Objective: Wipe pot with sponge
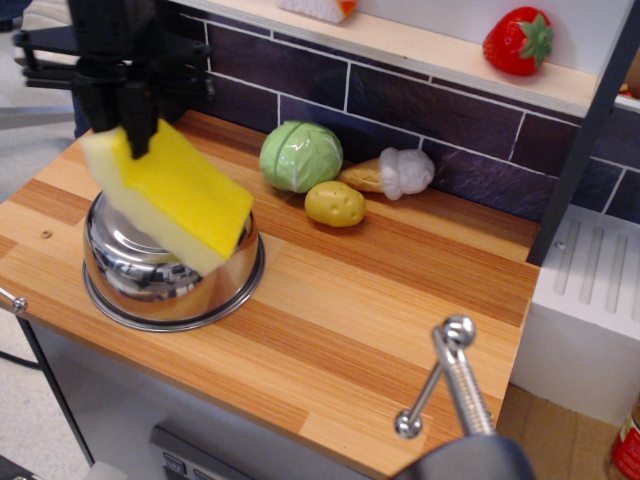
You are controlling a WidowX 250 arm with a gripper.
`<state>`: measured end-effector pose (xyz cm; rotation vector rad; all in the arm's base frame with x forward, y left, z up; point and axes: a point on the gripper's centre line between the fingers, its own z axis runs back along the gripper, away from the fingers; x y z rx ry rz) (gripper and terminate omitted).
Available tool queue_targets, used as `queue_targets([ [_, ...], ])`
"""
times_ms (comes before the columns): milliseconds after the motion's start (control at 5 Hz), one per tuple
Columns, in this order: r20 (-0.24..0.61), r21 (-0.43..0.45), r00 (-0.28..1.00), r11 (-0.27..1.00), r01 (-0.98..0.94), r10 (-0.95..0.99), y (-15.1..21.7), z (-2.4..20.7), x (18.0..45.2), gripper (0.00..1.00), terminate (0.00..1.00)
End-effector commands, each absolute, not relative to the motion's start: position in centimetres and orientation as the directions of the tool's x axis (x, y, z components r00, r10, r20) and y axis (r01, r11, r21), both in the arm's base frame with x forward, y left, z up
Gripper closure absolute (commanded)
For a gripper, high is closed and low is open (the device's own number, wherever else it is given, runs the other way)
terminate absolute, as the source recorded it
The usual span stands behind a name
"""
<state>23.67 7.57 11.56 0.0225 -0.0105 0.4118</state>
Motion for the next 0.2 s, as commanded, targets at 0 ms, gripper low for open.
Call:
queue_targets([
  [0,0.085,0.042,0.873,0.873,-0.485,0.481,11.29,13.78,22.27,1.00,1.00],
])
